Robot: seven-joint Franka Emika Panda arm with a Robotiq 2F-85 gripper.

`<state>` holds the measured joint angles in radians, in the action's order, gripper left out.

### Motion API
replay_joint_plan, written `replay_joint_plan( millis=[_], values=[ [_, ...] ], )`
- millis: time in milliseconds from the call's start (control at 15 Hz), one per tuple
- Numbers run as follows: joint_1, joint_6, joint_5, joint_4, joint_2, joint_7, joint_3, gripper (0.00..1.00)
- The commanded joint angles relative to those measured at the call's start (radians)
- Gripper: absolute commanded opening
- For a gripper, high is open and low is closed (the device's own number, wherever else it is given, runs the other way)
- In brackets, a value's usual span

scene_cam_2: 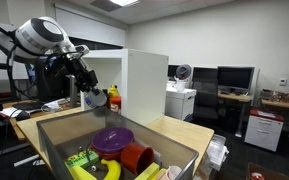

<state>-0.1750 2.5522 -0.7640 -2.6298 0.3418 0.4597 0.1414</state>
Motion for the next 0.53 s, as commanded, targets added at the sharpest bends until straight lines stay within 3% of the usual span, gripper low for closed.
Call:
replay_joint_plan(
  millis=[0,333,467],
  values=[
    [0.075,-0.020,0.127,-0.012,0.006,-0.114,-0.055,0.12],
    [0.176,-0.105,0.484,-0.019,0.027,-0.369,-0.116,0.12],
    [0.177,-0.133,0.529,-0.011,0.039,-0.393,-0.124,0.12]
  ],
)
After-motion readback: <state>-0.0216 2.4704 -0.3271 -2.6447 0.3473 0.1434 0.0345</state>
